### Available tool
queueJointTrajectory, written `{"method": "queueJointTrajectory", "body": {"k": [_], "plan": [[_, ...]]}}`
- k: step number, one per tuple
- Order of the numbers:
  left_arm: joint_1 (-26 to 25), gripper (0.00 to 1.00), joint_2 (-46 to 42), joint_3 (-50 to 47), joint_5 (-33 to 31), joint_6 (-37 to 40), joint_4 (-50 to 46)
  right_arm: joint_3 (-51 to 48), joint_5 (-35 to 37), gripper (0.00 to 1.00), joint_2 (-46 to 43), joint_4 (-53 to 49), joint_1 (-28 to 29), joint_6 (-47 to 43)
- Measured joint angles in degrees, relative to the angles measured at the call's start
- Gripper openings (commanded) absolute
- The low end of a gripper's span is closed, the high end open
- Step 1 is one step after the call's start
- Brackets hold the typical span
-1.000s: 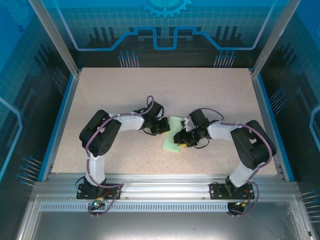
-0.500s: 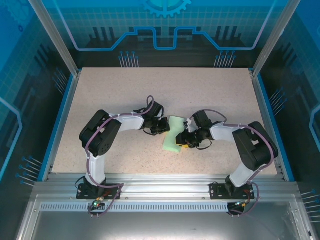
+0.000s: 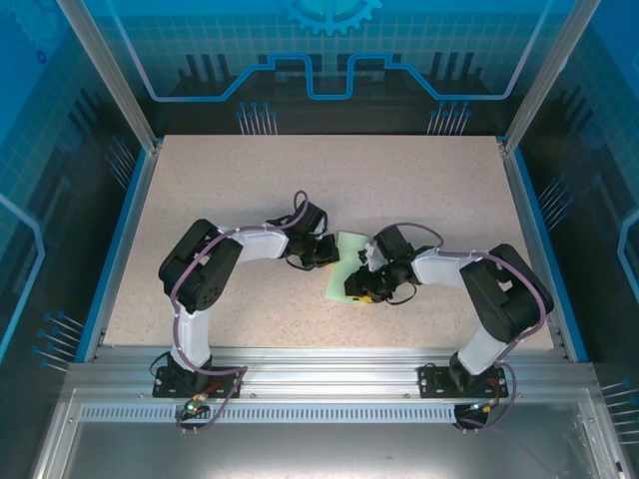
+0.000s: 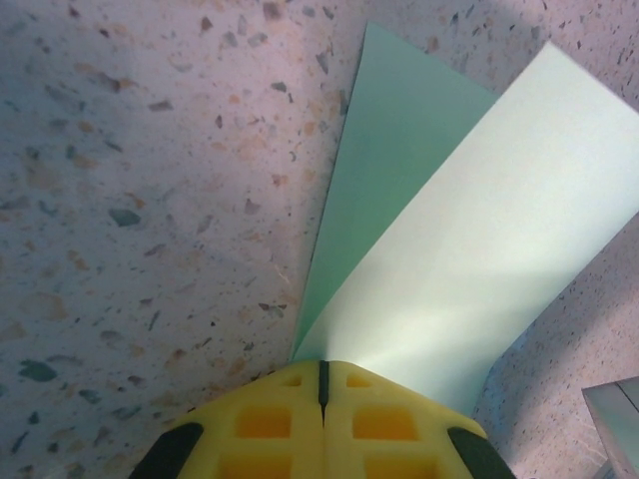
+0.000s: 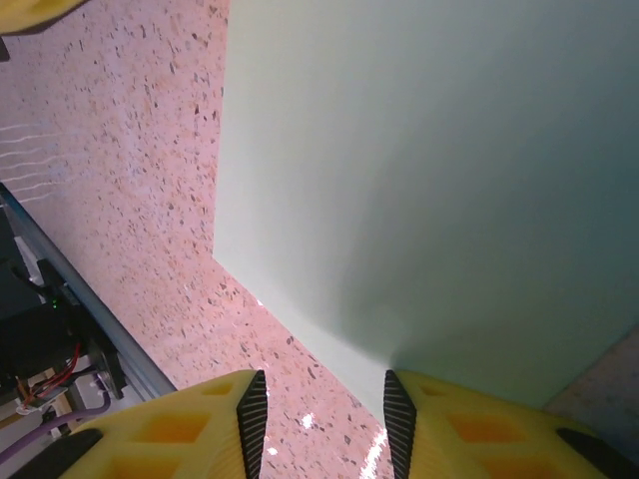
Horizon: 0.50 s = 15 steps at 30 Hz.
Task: Fold a paper plane with a square sheet of paper (pick it up from the middle)
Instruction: Fold the square sheet of paper in half at the center of the table.
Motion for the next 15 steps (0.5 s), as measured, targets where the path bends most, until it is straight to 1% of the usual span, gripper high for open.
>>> {"method": "queueJointTrajectory", "body": {"k": [8, 15], "plan": [[0.00, 0.00, 0.00, 0.20, -0.02, 0.11, -0.35, -0.48, -0.11, 0.39, -0.46, 0.57, 0.00, -0.02], [-0.04, 0.00, 0.00, 0.31, -0.02, 0.11, -0.63, -2.84, 0.02, 0.40, -3.45, 1.01, 0.02, 0.44]]}}
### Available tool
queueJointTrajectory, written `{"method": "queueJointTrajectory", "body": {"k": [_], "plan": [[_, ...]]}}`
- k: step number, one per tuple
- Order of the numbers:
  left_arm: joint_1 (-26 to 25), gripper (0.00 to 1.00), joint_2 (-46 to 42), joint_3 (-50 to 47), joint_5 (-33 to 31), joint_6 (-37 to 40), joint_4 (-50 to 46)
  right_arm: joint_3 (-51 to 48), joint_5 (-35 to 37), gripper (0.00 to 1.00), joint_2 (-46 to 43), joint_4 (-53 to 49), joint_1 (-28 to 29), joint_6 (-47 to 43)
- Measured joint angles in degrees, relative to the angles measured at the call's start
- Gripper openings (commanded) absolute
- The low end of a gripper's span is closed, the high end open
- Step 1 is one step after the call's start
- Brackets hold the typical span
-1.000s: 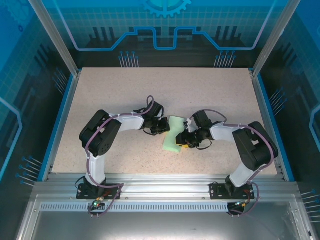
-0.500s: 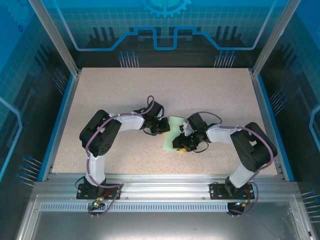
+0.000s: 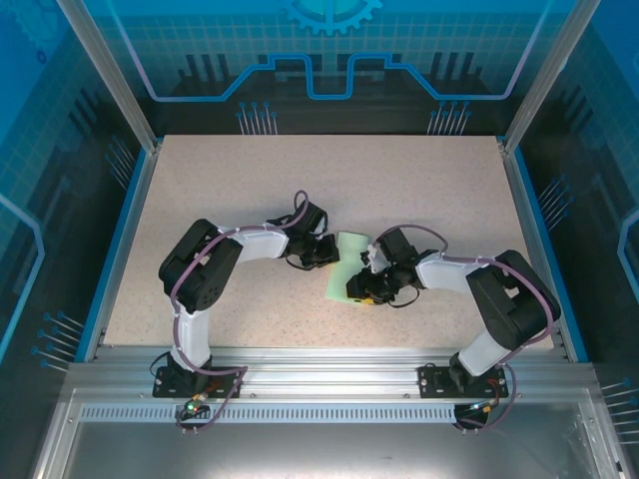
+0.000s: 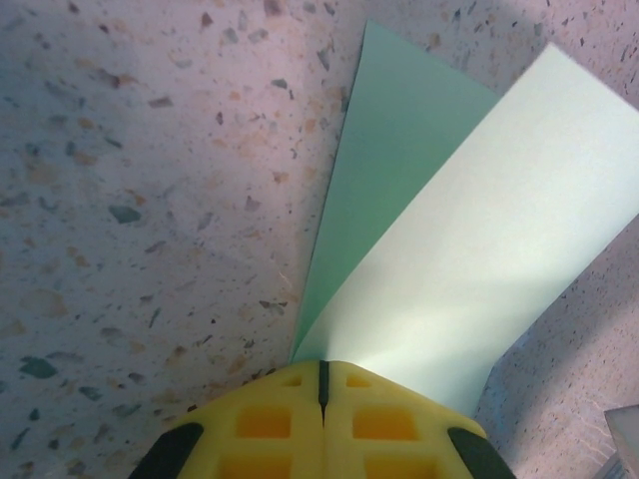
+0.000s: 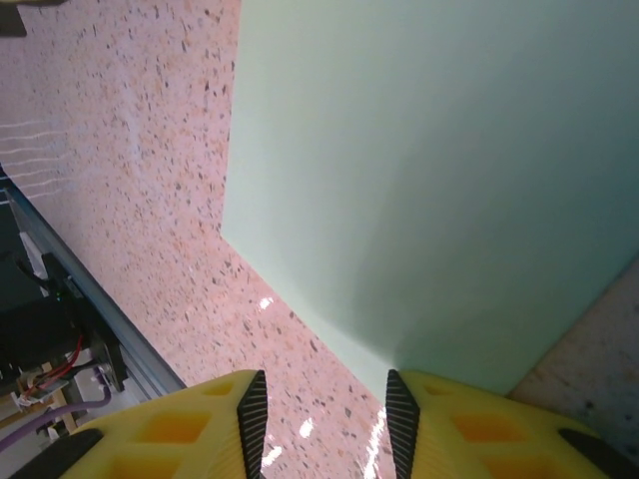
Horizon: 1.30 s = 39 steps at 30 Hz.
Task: Fold a paper plane with a square sheet of paper (pick it up from the middle)
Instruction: Fold the square sheet of paper in half at the center of the table.
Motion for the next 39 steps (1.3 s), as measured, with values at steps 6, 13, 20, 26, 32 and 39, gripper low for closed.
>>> {"method": "queueJointTrajectory", "body": {"k": [6, 13, 20, 26, 32, 39], "plan": [[-0.07, 0.00, 0.00, 0.00, 0.00, 0.00, -0.17, -1.40, -0.39, 0.39, 0.07, 1.42, -0.02, 0.42], [-0.07, 0.00, 0.00, 0.00, 0.00, 0.02, -0.20, -1.40, -0.20, 0.38, -0.26, 0.87, -0.81, 0.37], [-0.07, 0.00, 0.00, 0.00, 0.00, 0.02, -0.20, 2.95, 0.22, 0.40, -2.67, -1.22, -8.66, 0.00], [-0.07, 0.00, 0.00, 0.02, 0.02, 0.02, -0.20, 9.40, -0.70, 0.40, 1.42, 0.44, -10.67, -0.72], [-0.07, 0.00, 0.00, 0.02, 0.00, 0.20, -0.20, 10.32, -0.68, 0.40, 8.57, 0.72, -10.69, -1.38], [-0.07, 0.00, 0.02, 0.02, 0.02, 0.46, -0.31, 10.95, -0.90, 0.40, 10.47, 0.04, -11.32, -2.25]]}}
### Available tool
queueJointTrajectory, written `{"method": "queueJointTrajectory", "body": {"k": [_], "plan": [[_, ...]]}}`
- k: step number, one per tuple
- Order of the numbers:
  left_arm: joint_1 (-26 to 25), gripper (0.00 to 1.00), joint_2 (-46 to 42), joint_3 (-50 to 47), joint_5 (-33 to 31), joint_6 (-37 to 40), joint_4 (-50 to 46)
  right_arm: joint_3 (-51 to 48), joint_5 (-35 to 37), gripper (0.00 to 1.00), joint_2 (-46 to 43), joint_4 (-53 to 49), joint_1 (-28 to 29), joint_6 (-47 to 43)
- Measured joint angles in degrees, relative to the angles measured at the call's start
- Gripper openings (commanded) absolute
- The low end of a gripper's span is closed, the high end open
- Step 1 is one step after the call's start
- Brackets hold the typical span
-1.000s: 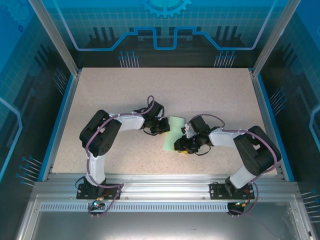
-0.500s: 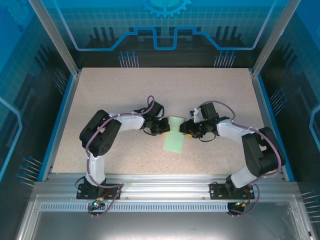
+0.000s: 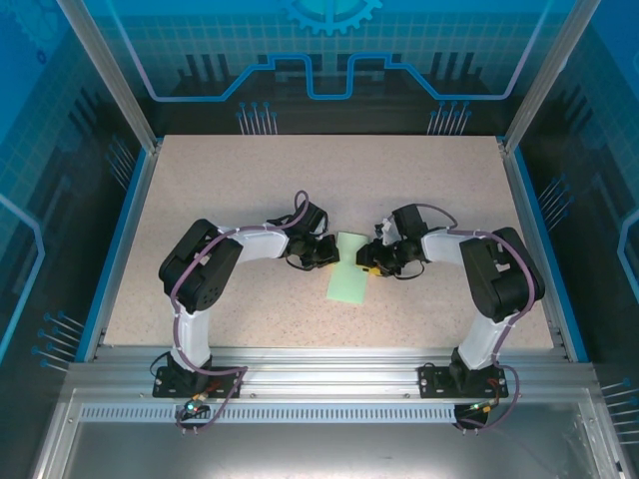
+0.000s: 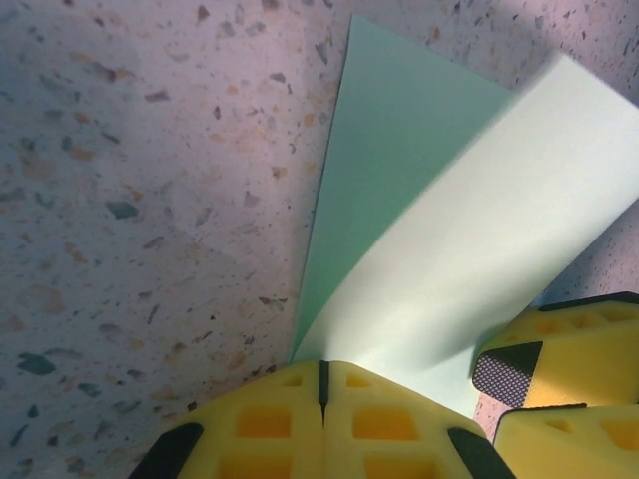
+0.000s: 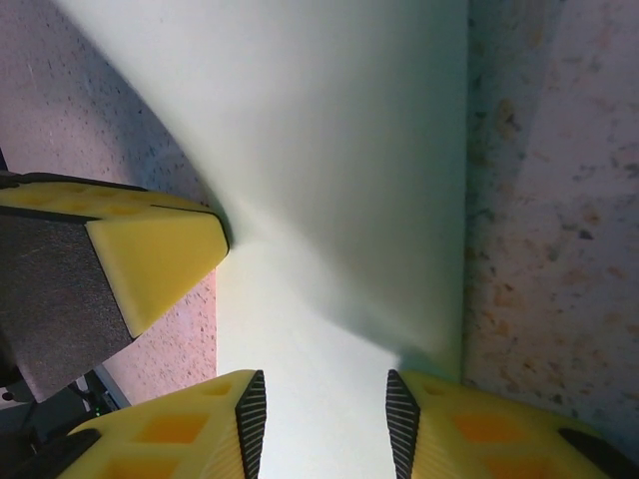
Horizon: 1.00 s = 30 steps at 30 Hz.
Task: Fold a paper plane with a square sheet of paper (pick it up from the middle)
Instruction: Fold the square sheet of paper in half at the center of the table.
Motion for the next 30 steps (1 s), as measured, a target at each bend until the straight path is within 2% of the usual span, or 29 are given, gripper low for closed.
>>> {"method": "queueJointTrajectory", "body": {"k": [10, 20, 30], "plan": [[0.00, 0.00, 0.00, 0.07, -0.02, 0.00, -0.13, 6.97, 0.02, 0.40, 0.09, -2.21, -0.94, -0.42], [0.00, 0.00, 0.00, 0.09, -0.02, 0.02, -0.17, 6.34, 0.42, 0.40, 4.68, -1.81, -2.16, -0.83], [0.00, 0.00, 0.04, 0.09, 0.00, 0.70, -0.17, 7.37, -0.17, 0.41, 4.57, -3.28, -2.89, -1.27]]}}
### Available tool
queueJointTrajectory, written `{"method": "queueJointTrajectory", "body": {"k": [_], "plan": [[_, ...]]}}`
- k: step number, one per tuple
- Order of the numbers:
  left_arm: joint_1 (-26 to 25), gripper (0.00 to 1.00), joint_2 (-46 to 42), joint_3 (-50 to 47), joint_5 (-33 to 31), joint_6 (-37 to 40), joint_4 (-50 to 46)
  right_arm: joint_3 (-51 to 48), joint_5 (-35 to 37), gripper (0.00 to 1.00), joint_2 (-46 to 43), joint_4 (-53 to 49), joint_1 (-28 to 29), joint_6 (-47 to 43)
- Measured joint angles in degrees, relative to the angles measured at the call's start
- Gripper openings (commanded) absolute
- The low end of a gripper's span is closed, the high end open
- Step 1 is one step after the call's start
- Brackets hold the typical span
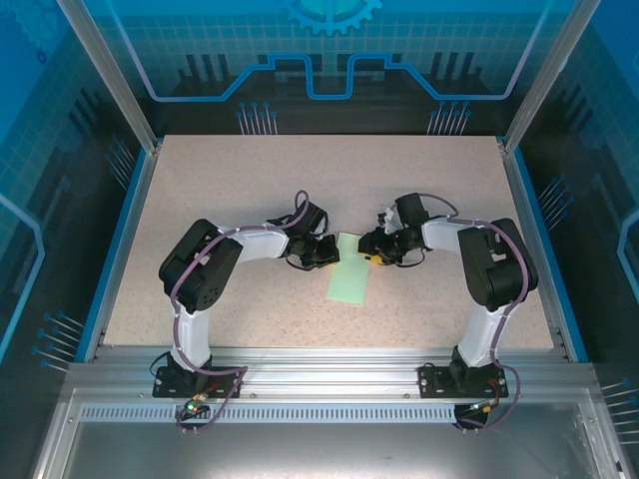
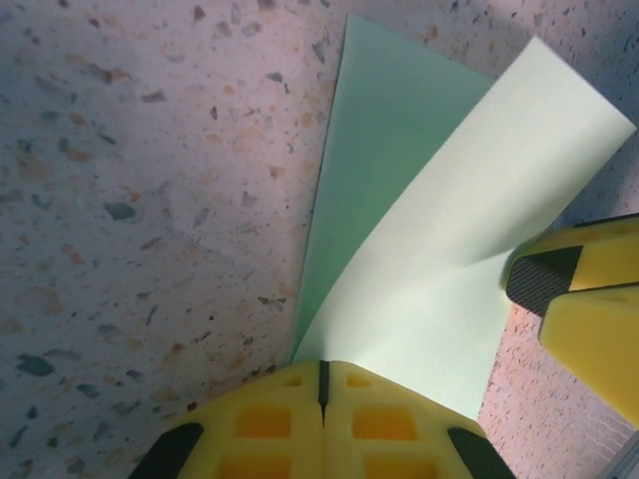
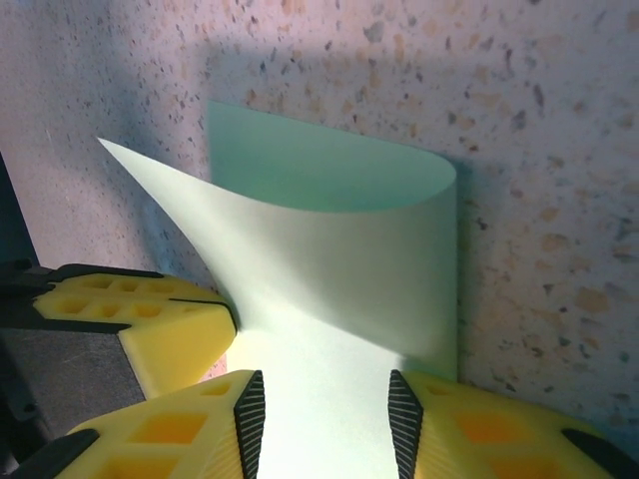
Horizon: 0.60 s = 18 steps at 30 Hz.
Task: Fold a paper plane with a square sheet of paper (pick it up from the middle)
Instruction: Fold the square sheet of paper in half at the center of the table.
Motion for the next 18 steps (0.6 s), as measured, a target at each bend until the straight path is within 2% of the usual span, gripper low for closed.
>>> {"method": "queueJointTrajectory", "body": {"k": [8, 11, 18], "plan": [[0.00, 0.00, 0.00, 0.00, 0.00, 0.39, 0.00, 4.81, 0.02, 0.40, 1.75, -0.17, -0.57, -0.20], [0.00, 0.00, 0.00, 0.00, -0.02, 0.42, -0.04, 5.16, -0.13, 0.40, 4.68, 0.20, -0.70, -0.17], [-0.04, 0.00, 0.00, 0.02, 0.00, 0.61, -0.13, 6.23, -0.83, 0.41, 5.25, -0.55, -1.55, 0.22]]}}
